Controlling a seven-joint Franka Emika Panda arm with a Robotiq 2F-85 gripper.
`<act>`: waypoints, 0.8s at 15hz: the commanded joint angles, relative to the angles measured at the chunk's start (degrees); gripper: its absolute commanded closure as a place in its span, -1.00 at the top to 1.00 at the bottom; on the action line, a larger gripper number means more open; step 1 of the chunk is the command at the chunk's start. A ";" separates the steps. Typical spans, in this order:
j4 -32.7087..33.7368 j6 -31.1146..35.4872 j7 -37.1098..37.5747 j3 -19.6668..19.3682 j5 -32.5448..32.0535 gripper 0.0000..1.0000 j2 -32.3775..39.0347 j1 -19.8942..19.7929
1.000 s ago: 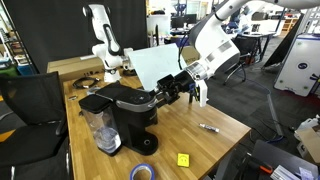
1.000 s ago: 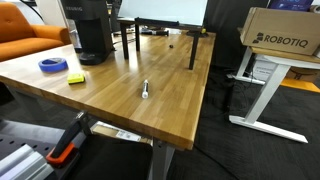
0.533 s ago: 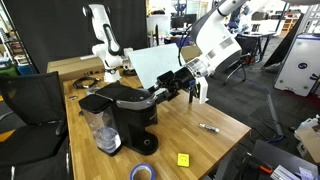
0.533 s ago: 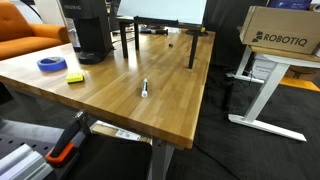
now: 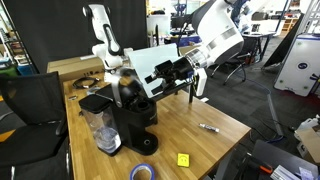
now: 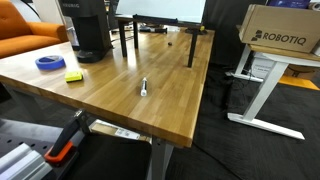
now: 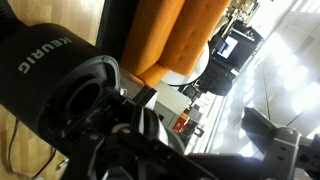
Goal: Open the lid of the coffee machine chamber
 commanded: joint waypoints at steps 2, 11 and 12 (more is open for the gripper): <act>0.94 -0.35 -1.29 0.48 -1.09 1.00 0.02 -0.33; 1.51 1.09 7.62 1.25 -13.31 1.00 -0.84 -0.22; 1.63 1.25 9.58 1.30 -16.26 1.00 -1.20 -0.25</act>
